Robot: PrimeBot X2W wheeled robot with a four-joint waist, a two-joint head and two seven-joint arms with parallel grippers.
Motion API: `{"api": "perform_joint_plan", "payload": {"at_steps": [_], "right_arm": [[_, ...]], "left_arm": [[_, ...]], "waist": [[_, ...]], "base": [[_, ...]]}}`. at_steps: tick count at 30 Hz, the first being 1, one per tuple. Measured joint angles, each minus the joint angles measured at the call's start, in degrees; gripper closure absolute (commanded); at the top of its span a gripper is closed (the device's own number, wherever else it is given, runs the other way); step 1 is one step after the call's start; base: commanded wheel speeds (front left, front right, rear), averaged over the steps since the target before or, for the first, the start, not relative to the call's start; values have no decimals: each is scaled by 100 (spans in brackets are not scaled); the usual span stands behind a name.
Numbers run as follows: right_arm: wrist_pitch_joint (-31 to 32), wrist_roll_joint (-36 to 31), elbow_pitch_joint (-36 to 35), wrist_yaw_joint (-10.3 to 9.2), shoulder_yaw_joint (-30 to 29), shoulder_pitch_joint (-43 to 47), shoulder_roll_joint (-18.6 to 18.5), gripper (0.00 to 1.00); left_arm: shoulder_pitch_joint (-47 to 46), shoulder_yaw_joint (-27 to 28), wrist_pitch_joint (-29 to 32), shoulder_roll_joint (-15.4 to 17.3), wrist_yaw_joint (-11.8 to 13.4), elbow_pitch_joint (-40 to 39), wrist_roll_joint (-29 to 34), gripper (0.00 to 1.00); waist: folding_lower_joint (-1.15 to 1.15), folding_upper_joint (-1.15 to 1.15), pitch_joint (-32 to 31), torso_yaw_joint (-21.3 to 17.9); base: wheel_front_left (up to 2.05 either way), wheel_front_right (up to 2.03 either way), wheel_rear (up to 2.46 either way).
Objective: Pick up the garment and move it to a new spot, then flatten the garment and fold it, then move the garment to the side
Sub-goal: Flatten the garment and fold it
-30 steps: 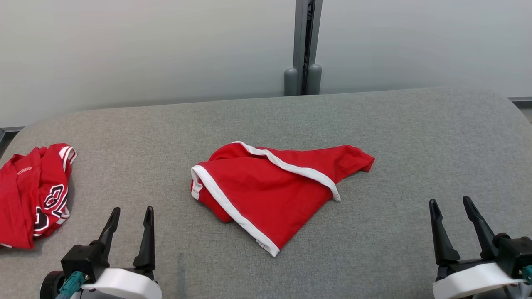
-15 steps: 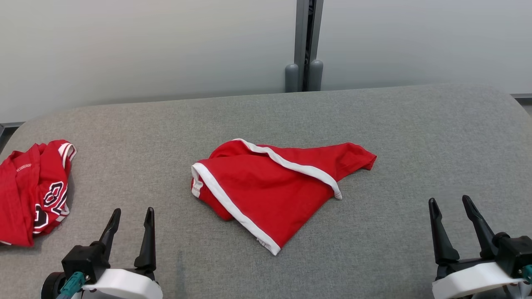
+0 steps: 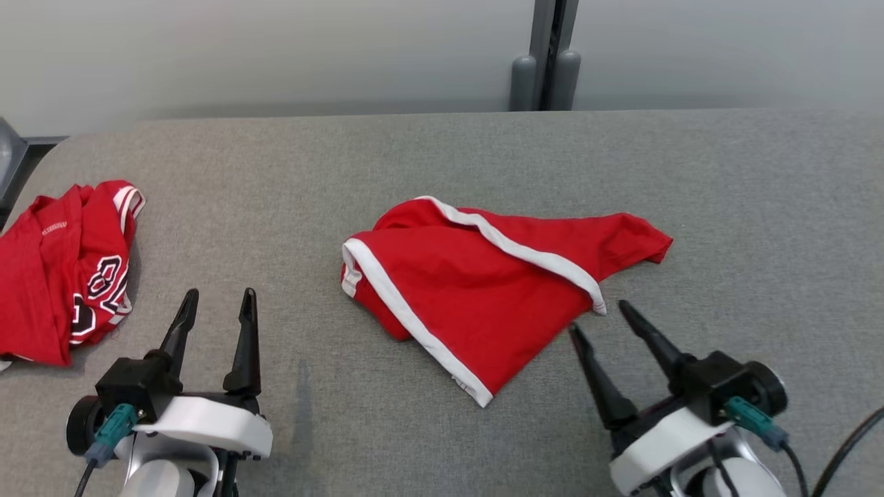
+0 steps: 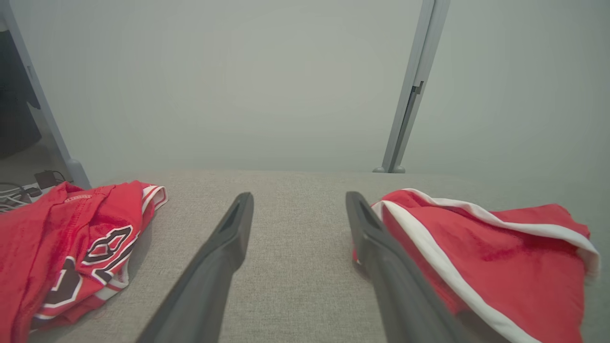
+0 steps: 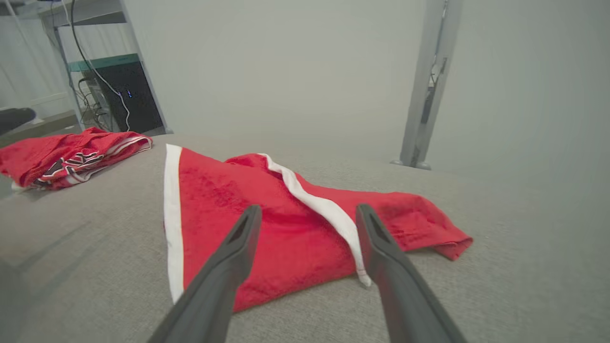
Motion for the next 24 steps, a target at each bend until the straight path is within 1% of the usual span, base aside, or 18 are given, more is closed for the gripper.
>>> {"api": "perform_joint_plan", "payload": {"at_steps": [3, 4, 7, 12, 18, 19, 20, 21, 22, 23, 24], "right_arm": [[57, 81, 159, 0, 636, -285, -52, 0], [86, 141, 319, 1, 994, -411, -102, 0], [122, 242, 564, 0, 1424, -548, -172, 0], [166, 343, 988, 3, 1893, -723, -332, 0], [333, 452, 1424, 7, 2128, -995, -368, 0], [332, 514, 1464, 7, 2128, -1028, -355, 10], [332, 554, 1501, 7, 2129, -1058, -353, 51], [320, 612, 1537, 8, 2126, -1100, -352, 63], [304, 653, 1570, 8, 2118, -1145, -352, 90], [258, 698, 1591, 8, 2108, -1184, -350, 100], [249, 724, 1614, 7, 2100, -1214, -358, 100]], "left_arm": [[-205, -5, -20, -23, -9, 9, 29, 0], [-322, -15, -38, -59, -26, 30, 57, 0], [-492, -19, -68, -147, -74, 79, 59, 0], [-645, 27, -92, -248, -121, 164, 115, 0], [-739, 155, -115, -380, -189, 192, 218, 0], [-739, 175, -115, -398, -202, 200, 238, 0], [-739, 201, -115, -405, -204, 201, 271, 0], [-738, 231, -115, -412, -212, 204, 300, 0], [-738, 259, -115, -425, -227, 208, 319, 0], [-736, 286, -116, -438, -252, 212, 337, 0], [-731, 311, -116, -449, -258, 216, 358, 0]], "waist": [[0, 0, 196, 127], [0, 0, 330, 224], [0, 0, 522, 380], [0, 0, 807, 593], [0, 0, 990, 687], [0, 0, 994, 683], [0, 0, 995, 675], [0, 0, 992, 667], [0, 0, 985, 658], [0, 0, 975, 644], [0, 0, 959, 629]], "base": [[0, 0, 0], [0, 0, 0], [0, 0, 0], [0, 0, 0], [0, 0, 0], [0, 0, 0], [0, 0, 0], [0, 0, 0], [0, 0, 0], [0, 0, 0], [0, 0, 0]]}}
